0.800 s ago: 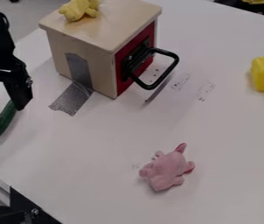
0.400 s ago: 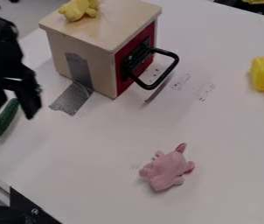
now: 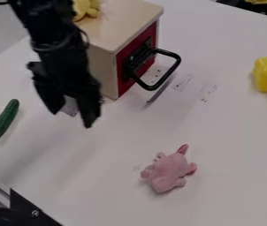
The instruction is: Open the drawer
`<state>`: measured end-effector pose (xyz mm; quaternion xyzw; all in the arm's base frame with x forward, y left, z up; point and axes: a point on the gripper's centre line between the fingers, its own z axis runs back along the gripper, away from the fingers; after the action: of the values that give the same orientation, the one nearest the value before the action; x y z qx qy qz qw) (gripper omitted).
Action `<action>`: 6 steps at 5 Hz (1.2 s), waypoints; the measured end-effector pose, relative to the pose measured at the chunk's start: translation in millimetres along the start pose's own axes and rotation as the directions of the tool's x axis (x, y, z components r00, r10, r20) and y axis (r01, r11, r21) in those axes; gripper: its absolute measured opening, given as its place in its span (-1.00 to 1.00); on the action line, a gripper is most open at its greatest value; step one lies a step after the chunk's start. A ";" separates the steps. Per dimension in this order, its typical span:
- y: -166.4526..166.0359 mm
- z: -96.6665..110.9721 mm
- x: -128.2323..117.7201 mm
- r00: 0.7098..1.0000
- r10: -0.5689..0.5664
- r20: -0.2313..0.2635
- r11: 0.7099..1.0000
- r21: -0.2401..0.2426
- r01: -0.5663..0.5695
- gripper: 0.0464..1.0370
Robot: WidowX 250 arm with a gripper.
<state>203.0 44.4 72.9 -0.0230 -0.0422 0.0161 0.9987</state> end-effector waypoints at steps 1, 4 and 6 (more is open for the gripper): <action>-38.3 -4.8 29.2 0.997 -0.072 0.023 0.997 -0.007 0.072 0.92; -53.5 -20.1 113.1 0.994 -0.070 0.087 0.997 0.038 0.067 0.92; -57.1 -58.8 151.9 0.992 -0.105 0.074 0.989 0.116 0.096 0.92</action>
<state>361.0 -10.0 29.8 0.0361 -0.0821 -0.0312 0.9955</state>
